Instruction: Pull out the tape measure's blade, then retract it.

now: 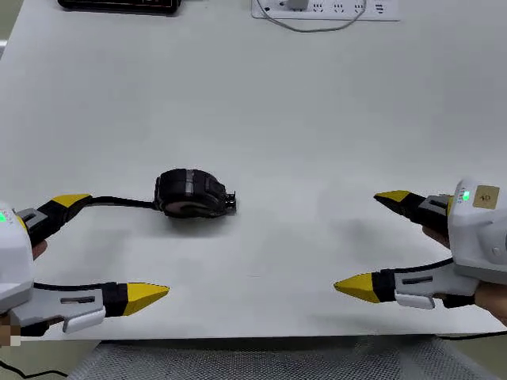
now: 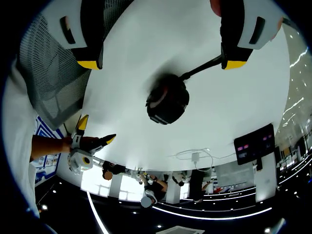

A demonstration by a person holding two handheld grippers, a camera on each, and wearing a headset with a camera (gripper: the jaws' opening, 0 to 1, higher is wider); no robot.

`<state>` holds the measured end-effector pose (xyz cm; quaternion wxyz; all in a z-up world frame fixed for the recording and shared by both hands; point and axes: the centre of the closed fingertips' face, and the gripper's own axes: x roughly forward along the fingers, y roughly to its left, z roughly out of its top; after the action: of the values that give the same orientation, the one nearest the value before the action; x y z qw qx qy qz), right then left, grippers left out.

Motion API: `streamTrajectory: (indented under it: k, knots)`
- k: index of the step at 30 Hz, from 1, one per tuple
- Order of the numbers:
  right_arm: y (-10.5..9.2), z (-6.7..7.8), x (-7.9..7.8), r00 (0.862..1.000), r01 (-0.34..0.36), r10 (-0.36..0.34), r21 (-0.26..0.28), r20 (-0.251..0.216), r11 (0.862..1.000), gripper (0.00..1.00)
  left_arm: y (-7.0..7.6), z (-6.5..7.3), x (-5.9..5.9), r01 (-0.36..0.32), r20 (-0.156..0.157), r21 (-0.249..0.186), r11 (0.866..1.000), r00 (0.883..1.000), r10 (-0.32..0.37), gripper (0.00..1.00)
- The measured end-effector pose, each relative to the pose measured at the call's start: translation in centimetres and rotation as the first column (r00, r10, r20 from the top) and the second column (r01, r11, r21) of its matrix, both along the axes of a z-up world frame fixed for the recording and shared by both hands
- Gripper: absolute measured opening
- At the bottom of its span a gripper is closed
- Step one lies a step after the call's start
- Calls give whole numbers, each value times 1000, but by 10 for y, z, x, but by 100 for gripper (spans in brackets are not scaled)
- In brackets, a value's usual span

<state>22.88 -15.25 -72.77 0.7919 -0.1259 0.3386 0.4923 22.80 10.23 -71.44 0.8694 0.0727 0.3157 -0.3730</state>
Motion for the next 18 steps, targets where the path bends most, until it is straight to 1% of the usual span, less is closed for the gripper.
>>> streamTrajectory:
  k: [12, 14, 18]
  knots:
    - [1, 1, 1, 1000, 0, 0, 8, 9, 1000, 85, -1, -1, 1, -1, -2, -3, 1000, 1000, 1, 99]
    - [2, 2, 1, 1000, 1, -1, 12, 11, 1000, 85, -1, 0, 2, -2, 5, -3, 1000, 1000, 2, 99]
    - [3, 2, 1, 1000, -5, 4, 17, 12, 1000, 83, 0, 0, 4, -3, 6, -8, 1000, 1000, 3, 99]
